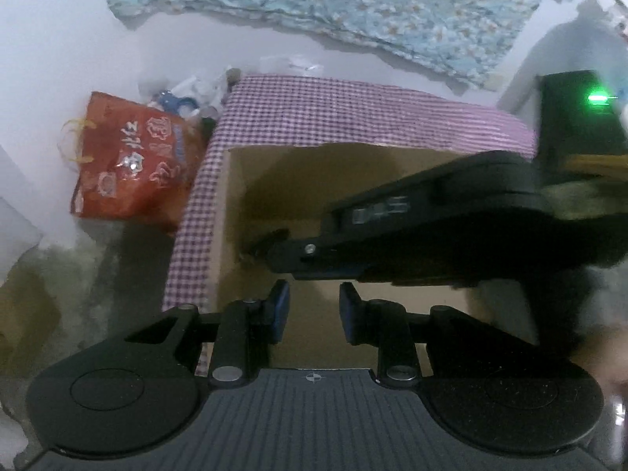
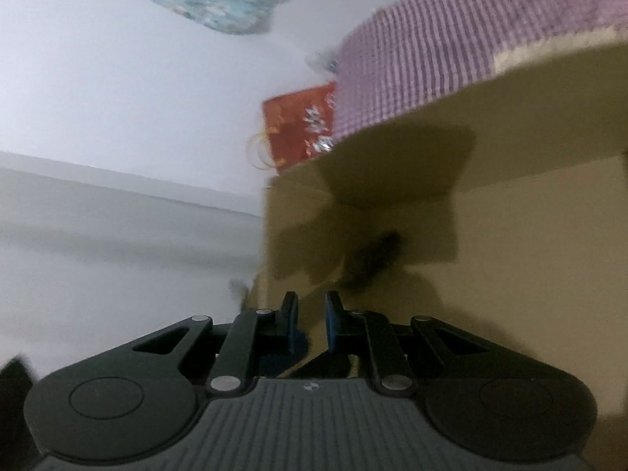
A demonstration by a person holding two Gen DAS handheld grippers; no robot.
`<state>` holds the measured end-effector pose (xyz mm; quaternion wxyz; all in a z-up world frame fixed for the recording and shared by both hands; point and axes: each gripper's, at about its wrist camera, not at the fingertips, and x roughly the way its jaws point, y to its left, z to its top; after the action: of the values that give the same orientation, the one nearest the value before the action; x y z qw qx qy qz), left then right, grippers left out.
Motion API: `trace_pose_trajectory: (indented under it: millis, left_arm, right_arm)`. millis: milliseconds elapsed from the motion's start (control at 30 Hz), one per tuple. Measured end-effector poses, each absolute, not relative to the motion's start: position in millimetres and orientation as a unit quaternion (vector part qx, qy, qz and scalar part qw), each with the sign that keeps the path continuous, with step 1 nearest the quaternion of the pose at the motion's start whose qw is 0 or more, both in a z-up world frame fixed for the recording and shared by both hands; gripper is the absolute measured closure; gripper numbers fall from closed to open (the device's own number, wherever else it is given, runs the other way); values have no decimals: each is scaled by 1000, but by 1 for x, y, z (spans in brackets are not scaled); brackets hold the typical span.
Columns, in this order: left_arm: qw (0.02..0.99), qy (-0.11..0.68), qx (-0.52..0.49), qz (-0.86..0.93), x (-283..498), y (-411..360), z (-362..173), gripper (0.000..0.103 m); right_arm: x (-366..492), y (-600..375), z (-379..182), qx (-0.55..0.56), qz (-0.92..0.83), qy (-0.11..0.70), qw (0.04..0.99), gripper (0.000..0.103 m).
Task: Organize rigid objects
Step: 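Carry the black item into the box and open the right tool, then move the right tool to the black tape roll and close on it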
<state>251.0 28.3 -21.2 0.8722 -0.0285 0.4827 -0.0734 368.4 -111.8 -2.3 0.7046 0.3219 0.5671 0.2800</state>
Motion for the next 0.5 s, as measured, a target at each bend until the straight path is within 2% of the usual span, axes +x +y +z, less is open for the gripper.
trace_pose_trajectory:
  millis: [200, 333, 500]
  left_arm:
    - [875, 477, -32, -78, 251, 35, -17, 75]
    - [879, 466, -45, -86, 242, 42, -6, 73]
    - [889, 441, -61, -106, 218, 49, 16, 65]
  right_arm:
    - [368, -108, -19, 335, 268, 576, 696, 87]
    - [359, -126, -4, 342, 273, 561, 703, 86]
    - [332, -157, 29, 357, 283, 533, 713, 86]
